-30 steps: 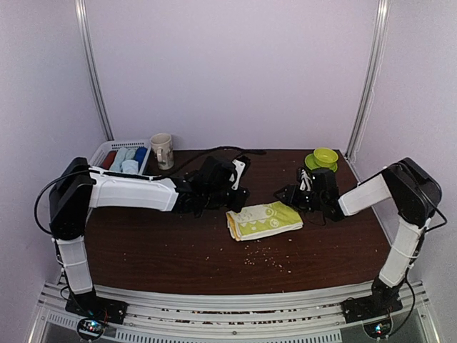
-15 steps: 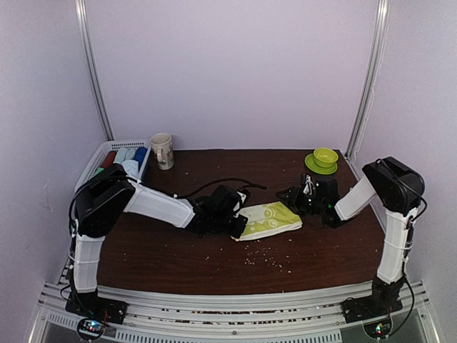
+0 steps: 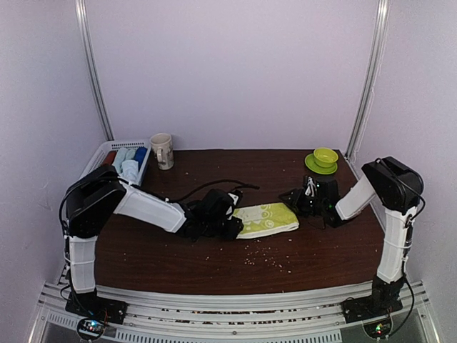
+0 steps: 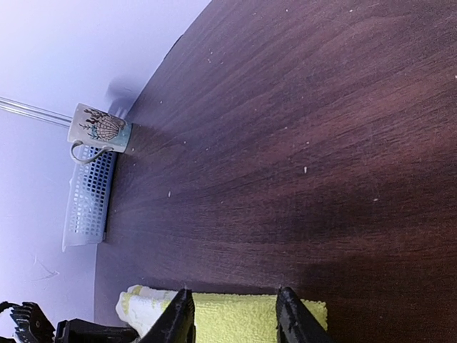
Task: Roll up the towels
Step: Smooth out the towel at the center of the board.
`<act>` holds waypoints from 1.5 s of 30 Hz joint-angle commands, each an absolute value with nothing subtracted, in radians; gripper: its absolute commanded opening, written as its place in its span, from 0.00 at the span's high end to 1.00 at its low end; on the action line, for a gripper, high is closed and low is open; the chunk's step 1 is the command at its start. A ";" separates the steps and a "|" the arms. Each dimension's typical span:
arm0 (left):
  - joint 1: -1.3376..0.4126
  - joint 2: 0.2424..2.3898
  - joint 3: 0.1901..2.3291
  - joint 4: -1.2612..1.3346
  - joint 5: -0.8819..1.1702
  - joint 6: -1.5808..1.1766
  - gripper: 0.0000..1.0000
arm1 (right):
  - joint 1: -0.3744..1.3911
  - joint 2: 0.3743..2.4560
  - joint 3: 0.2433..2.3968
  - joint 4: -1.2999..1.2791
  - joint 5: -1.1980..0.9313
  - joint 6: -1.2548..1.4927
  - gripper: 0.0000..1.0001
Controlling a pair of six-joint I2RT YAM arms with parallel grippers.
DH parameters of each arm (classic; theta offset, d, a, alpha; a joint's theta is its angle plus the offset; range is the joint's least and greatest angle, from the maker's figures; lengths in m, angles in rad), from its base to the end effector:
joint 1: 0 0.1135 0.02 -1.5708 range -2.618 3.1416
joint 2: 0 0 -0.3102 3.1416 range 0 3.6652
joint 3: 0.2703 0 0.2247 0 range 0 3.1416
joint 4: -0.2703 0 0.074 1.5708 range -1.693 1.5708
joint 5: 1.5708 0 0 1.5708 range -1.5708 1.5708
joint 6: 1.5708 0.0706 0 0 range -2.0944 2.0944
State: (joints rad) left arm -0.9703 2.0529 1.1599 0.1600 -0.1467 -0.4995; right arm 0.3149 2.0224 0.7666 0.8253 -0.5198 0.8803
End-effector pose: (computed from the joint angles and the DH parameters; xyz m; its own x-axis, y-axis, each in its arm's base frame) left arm 0.2646 -0.3681 0.1610 -0.6934 0.1739 -0.6992 0.4815 0.8338 -0.2701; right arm 0.3718 0.1580 0.1488 -0.7908 0.4461 -0.4190 -0.1387 0.5362 0.8326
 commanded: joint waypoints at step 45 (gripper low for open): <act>-0.809 2.202 1.302 0.097 -0.084 -0.462 0.97 | 0.440 1.821 0.509 0.753 -0.589 0.870 0.56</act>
